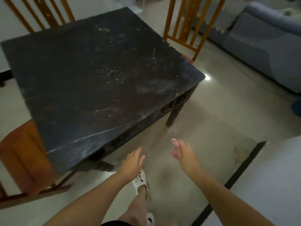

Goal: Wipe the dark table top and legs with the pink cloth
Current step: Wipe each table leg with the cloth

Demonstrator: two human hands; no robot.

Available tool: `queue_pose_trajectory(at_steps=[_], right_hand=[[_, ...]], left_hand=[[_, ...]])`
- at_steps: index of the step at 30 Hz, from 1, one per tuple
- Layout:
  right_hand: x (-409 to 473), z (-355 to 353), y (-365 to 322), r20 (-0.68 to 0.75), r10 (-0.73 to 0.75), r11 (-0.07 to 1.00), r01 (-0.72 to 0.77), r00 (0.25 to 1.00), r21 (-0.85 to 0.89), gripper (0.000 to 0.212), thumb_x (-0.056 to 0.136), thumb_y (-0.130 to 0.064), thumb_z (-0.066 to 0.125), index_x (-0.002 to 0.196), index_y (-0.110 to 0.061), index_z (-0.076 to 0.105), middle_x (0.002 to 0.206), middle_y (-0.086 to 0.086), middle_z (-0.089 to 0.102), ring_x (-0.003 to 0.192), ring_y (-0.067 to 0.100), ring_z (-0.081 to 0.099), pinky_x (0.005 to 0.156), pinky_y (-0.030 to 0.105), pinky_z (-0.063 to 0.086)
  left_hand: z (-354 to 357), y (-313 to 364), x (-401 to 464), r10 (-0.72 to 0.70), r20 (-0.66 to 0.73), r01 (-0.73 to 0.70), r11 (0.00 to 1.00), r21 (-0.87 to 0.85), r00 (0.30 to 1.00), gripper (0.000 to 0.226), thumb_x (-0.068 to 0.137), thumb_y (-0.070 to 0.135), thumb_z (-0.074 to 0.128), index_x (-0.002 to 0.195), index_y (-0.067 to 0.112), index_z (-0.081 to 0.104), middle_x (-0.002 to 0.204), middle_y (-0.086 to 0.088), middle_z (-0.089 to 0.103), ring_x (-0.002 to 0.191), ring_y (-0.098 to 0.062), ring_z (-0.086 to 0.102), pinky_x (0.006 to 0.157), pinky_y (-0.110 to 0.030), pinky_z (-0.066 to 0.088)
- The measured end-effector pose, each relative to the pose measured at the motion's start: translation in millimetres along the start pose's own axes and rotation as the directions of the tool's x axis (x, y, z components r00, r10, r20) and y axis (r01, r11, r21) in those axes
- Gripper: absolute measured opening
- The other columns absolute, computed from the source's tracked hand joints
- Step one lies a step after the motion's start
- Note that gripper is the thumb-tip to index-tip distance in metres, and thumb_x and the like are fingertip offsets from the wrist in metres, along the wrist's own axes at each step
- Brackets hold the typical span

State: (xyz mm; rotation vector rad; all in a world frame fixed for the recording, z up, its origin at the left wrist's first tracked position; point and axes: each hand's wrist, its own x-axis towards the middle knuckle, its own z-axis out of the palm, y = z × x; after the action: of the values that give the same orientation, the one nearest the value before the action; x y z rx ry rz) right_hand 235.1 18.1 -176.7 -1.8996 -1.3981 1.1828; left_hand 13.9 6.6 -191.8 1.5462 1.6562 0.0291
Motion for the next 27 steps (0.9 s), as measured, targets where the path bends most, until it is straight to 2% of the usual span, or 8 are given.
queue_pose_trajectory(at_steps=[2,5,9,15,20,23,25,27], right_hand=[[-20,19,-2,0.062,-0.048,0.993,0.055,0.997,-0.100,0.025,0.096,-0.027,0.049,0.109,-0.045,0.060,0.108,-0.008,0.058,0.101,0.025,0.059,0.092,0.049,0.050],[-51,44,-12,0.171,-0.047,0.975,0.083,0.984,-0.205,0.040,0.096,-0.016,0.050,0.134,-0.027,0.047,0.131,0.003,0.052,0.118,0.024,0.052,0.099,0.039,0.045],[-99,79,-19,0.131,0.003,0.987,0.018,0.991,-0.161,0.043,0.098,-0.023,0.045,0.140,-0.026,0.041,0.135,0.006,0.052,0.122,0.026,0.051,0.104,0.039,0.042],[-144,143,-29,-0.015,0.178,0.984,-0.178,0.984,0.028,0.041,0.102,-0.028,0.038,0.141,-0.018,0.043,0.142,0.003,0.048,0.131,0.025,0.044,0.106,0.030,0.031],[-156,219,-22,-0.099,0.446,0.879,-0.415,0.890,0.234,0.036,0.099,-0.030,0.044,0.122,-0.005,0.054,0.116,0.021,0.060,0.112,0.035,0.056,0.096,0.037,0.044],[-151,276,-3,-0.063,0.530,0.766,-0.446,0.846,0.463,0.035,0.097,-0.028,0.050,0.123,-0.004,0.052,0.122,0.024,0.058,0.108,0.037,0.059,0.092,0.046,0.051],[-147,307,5,-0.061,0.539,0.690,-0.398,0.840,0.605,0.030,0.099,-0.013,0.044,0.124,0.004,0.047,0.120,0.023,0.057,0.094,0.033,0.061,0.071,0.033,0.059],[-139,332,10,-0.089,0.567,0.639,-0.368,0.819,0.675,0.024,0.101,-0.008,0.039,0.121,0.001,0.048,0.112,0.020,0.059,0.075,0.022,0.062,0.057,0.023,0.056]], left_hand=[[0,-30,-29,-0.016,-0.027,0.016,1.000,-0.019,1.000,0.052,0.098,0.039,0.030,0.145,0.019,0.020,0.149,-0.005,0.031,0.136,-0.022,0.029,0.110,-0.040,0.027],[-3,-71,-75,-0.021,-0.053,0.020,1.000,-0.019,0.998,0.053,0.099,0.037,0.032,0.146,0.018,0.018,0.150,-0.005,0.028,0.137,-0.022,0.027,0.111,-0.037,0.025],[-15,-117,-134,-0.076,-0.044,0.075,0.997,-0.013,0.996,0.053,0.099,0.037,0.030,0.147,0.020,0.016,0.151,-0.005,0.026,0.137,-0.022,0.027,0.110,-0.036,0.024],[-41,-185,-161,-0.076,-0.011,0.077,0.997,0.013,0.997,0.054,0.097,0.045,0.029,0.146,0.026,0.014,0.150,-0.002,0.029,0.137,-0.020,0.028,0.111,-0.039,0.025],[-48,-251,-154,0.005,0.037,-0.004,0.999,-0.035,0.999,0.055,0.097,0.045,0.031,0.146,0.023,0.017,0.151,-0.001,0.028,0.137,-0.019,0.028,0.111,-0.038,0.026],[-50,-301,-137,0.043,0.062,-0.036,0.994,-0.108,0.997,0.056,0.096,0.043,0.034,0.146,0.020,0.021,0.149,-0.002,0.032,0.135,-0.018,0.032,0.110,-0.037,0.029],[-49,-325,-124,0.048,0.059,-0.039,0.988,-0.151,0.997,0.055,0.096,0.041,0.036,0.144,0.016,0.026,0.146,-0.004,0.037,0.132,-0.019,0.036,0.108,-0.038,0.031],[-43,-345,-109,0.065,0.042,-0.058,0.986,-0.158,0.997,0.053,0.097,0.037,0.037,0.141,0.010,0.031,0.142,-0.008,0.042,0.129,-0.022,0.040,0.107,-0.037,0.032]])
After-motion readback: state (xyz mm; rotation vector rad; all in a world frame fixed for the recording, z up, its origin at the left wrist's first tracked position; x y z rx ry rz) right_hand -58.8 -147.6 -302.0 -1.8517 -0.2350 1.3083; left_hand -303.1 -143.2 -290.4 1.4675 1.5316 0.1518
